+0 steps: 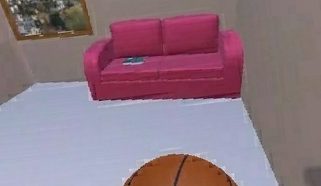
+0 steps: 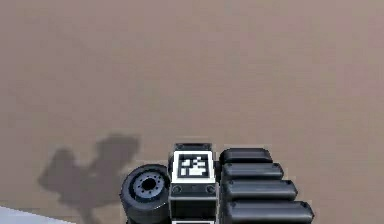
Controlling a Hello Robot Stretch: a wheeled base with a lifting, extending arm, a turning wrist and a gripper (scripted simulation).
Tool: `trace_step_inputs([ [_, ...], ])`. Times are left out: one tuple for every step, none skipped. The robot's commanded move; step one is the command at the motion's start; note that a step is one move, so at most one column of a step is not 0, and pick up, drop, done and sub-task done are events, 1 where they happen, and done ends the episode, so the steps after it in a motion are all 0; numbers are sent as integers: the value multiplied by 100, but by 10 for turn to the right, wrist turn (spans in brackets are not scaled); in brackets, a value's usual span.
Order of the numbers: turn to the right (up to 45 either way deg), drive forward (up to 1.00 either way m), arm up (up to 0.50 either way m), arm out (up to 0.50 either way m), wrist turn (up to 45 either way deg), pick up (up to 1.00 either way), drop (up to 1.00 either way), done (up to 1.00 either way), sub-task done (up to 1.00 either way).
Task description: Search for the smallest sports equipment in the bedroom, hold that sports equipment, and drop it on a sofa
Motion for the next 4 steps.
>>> trace_step_inputs([
  [0, 100, 0, 0, 0, 0, 0, 0, 0],
  [0, 100, 0, 0, 0, 0, 0, 0, 0],
  [-150, 0, 0, 0, 0, 0, 0, 0, 0],
  [0, 20, 0, 0, 0, 0, 0, 0, 0],
])
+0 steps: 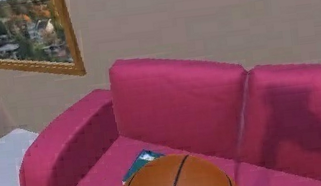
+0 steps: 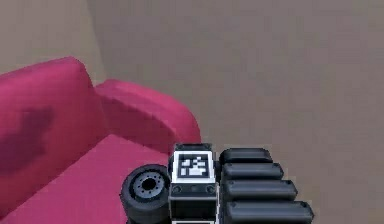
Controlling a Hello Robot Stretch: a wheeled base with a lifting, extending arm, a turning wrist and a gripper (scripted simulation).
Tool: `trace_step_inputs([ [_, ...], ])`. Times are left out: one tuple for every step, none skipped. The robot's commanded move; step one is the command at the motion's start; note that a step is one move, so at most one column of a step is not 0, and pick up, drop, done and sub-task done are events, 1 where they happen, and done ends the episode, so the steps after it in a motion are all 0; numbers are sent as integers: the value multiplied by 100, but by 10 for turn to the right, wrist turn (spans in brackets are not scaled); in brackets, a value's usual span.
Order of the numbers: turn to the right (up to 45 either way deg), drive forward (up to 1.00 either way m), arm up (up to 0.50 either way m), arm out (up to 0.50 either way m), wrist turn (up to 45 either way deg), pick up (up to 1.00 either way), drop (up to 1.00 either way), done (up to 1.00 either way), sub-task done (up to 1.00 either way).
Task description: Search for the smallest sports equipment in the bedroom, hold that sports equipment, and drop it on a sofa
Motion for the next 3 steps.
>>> trace_step_inputs([
  [-270, 0, 0, 0, 0, 0, 0, 0, 0],
  [180, 0, 0, 0, 0, 0, 0, 0, 0],
  [-60, 0, 0, 0, 0, 0, 0, 0, 0],
])
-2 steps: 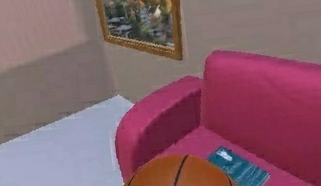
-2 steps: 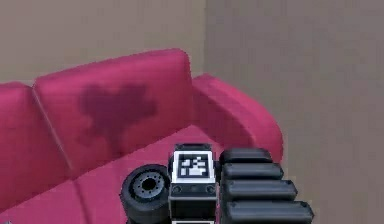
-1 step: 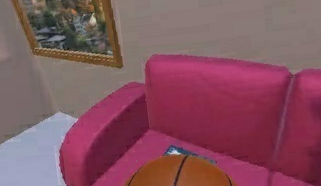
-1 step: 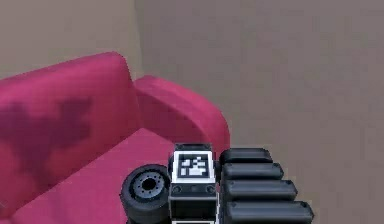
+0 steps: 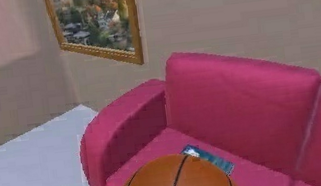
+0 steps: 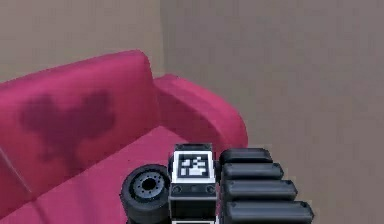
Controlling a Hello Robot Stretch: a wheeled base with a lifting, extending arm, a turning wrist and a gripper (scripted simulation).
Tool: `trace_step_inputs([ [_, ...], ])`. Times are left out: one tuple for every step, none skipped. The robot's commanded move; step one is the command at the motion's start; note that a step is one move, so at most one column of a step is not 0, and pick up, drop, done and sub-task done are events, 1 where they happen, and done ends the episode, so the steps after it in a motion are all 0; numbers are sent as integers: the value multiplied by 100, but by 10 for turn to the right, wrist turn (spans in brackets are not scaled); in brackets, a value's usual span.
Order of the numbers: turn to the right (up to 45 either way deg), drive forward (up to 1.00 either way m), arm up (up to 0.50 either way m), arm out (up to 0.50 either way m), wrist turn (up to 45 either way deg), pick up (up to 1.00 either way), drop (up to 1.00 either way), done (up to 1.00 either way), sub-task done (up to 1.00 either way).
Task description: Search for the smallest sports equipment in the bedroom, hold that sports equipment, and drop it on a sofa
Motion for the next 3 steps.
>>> trace_step_inputs([
  [420, 0, 0, 0, 0, 0, 0, 0, 0],
  [0, 10, 0, 0, 0, 0, 0, 0, 0],
  [-450, 0, 0, 0, 0, 0, 0, 0, 0],
])
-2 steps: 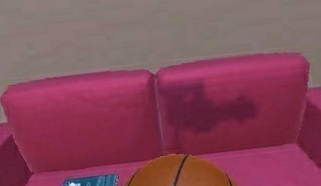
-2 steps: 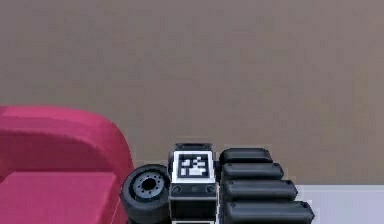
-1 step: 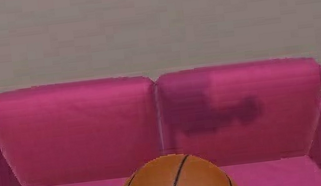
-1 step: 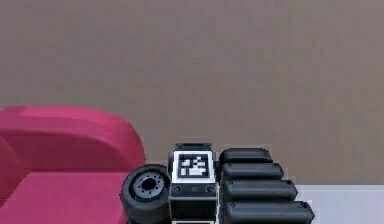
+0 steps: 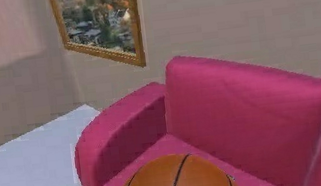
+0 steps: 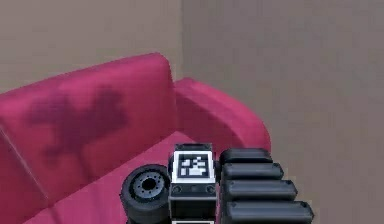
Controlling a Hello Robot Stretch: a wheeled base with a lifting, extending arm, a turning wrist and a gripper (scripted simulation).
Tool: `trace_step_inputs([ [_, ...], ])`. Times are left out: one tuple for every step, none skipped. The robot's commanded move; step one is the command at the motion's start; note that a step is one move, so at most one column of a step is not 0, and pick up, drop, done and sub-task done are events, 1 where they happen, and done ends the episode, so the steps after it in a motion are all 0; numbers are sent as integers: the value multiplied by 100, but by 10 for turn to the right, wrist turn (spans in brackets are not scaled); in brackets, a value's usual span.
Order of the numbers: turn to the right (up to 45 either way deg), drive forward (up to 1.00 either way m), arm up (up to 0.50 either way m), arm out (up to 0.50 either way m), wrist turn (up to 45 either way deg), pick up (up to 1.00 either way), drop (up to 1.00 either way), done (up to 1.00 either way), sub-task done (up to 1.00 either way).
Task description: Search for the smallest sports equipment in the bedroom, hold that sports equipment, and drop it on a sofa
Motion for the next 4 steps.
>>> trace_step_inputs([
  [-360, 0, 0, 0, 0, 0, 0, 0, 0],
  [0, 0, 0, 28, 0, 0, 0, 0, 0],
  [0, 0, 0, 0, 450, 0, 0, 0, 0],
  [0, 0, 0, 0, 450, 0, 0, 0, 0],
])
